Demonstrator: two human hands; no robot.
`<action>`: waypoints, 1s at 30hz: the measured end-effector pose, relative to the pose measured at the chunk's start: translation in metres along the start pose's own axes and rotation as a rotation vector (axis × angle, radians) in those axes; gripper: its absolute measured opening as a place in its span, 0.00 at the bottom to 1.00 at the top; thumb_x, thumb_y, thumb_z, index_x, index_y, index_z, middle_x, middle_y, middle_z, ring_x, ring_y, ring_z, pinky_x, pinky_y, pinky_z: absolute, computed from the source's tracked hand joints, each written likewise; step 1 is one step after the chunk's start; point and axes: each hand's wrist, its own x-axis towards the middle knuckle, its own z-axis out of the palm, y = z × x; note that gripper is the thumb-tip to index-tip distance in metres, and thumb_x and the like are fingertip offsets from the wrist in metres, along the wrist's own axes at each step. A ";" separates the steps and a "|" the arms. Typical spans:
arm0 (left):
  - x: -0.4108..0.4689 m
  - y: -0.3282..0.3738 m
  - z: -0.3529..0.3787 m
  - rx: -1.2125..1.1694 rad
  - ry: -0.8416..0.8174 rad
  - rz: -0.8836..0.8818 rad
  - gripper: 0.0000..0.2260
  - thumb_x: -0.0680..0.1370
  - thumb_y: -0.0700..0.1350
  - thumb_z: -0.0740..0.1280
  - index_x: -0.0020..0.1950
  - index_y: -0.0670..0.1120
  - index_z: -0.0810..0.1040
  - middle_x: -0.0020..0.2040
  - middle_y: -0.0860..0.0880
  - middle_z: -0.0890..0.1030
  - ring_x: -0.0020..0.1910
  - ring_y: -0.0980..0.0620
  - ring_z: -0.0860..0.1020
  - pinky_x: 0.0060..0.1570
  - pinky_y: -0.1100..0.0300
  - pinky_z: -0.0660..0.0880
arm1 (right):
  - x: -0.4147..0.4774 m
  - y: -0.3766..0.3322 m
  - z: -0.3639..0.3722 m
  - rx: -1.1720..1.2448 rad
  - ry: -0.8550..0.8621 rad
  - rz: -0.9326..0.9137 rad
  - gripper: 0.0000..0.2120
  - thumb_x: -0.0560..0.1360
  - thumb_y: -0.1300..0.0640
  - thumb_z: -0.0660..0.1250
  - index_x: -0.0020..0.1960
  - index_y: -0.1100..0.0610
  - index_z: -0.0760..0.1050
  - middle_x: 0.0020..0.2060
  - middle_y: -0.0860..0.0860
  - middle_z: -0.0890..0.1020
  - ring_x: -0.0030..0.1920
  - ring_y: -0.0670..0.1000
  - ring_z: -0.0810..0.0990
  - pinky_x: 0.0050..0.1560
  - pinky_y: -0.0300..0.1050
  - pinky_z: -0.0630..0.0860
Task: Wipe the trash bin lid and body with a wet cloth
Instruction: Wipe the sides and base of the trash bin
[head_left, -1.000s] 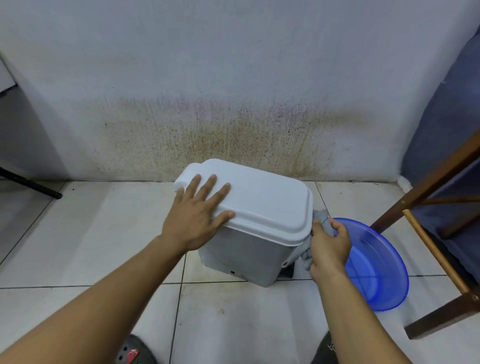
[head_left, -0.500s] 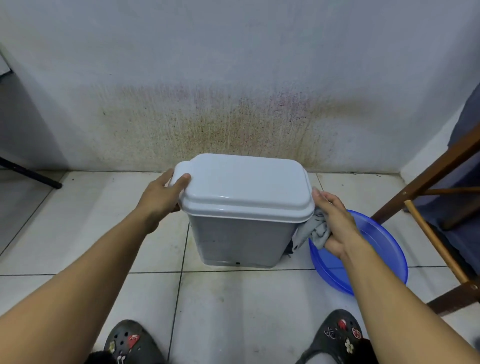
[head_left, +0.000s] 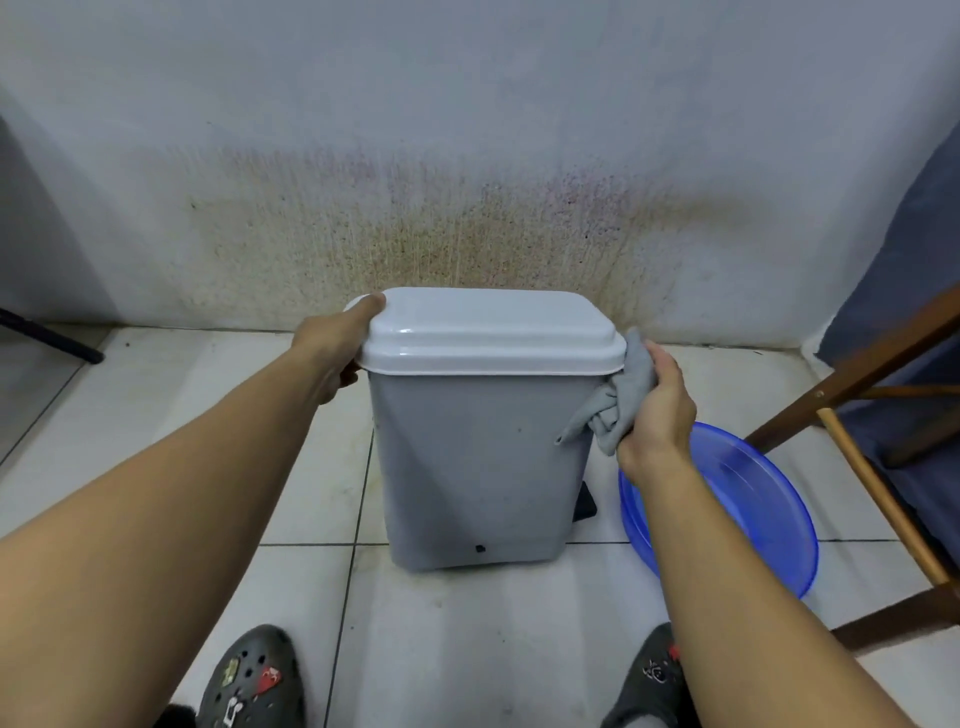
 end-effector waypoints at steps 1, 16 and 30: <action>0.003 0.000 0.002 -0.028 0.011 -0.001 0.31 0.71 0.65 0.76 0.62 0.43 0.80 0.52 0.47 0.84 0.49 0.46 0.84 0.51 0.50 0.84 | -0.004 0.010 0.002 -0.087 0.016 -0.138 0.08 0.76 0.51 0.61 0.50 0.49 0.78 0.38 0.50 0.75 0.33 0.51 0.70 0.31 0.45 0.68; 0.036 0.011 0.014 -0.076 0.004 0.022 0.28 0.70 0.61 0.78 0.60 0.42 0.79 0.53 0.46 0.84 0.47 0.49 0.85 0.39 0.58 0.84 | -0.011 0.071 0.008 -0.799 0.213 -0.625 0.21 0.78 0.53 0.69 0.70 0.52 0.72 0.62 0.49 0.75 0.53 0.42 0.72 0.50 0.24 0.68; 0.048 0.015 0.023 -0.077 0.020 0.038 0.23 0.73 0.59 0.77 0.56 0.42 0.79 0.50 0.46 0.83 0.43 0.49 0.83 0.41 0.57 0.84 | -0.048 0.140 0.101 -1.352 -0.320 -1.164 0.25 0.76 0.64 0.66 0.72 0.57 0.70 0.64 0.59 0.74 0.56 0.61 0.74 0.43 0.55 0.80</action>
